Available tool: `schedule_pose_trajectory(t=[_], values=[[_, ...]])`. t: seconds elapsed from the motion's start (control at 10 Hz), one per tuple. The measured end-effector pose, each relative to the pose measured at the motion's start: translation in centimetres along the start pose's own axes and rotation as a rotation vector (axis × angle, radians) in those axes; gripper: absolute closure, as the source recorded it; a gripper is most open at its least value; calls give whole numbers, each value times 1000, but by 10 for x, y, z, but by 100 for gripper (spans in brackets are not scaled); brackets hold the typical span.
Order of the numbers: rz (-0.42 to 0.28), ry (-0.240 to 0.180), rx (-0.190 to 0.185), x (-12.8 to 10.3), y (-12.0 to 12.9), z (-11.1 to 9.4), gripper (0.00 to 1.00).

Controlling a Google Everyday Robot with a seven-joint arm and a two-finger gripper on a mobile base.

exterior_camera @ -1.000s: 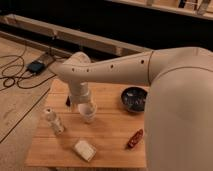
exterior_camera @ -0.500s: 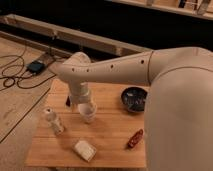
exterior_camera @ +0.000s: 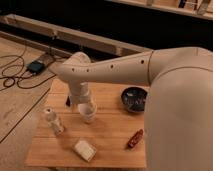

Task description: Move the arm in a circular motion

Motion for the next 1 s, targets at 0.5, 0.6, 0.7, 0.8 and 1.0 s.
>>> schedule_pose_trajectory(t=[0.5,0.6,0.7,0.8,1.0], values=[[0,0,0,0,0,0,35],[0,0,0,0,0,0,35],[0,0,0,0,0,0,35],[-1,0,0,0,0,0,35],[-15,5,-6,8,7,-3,35]])
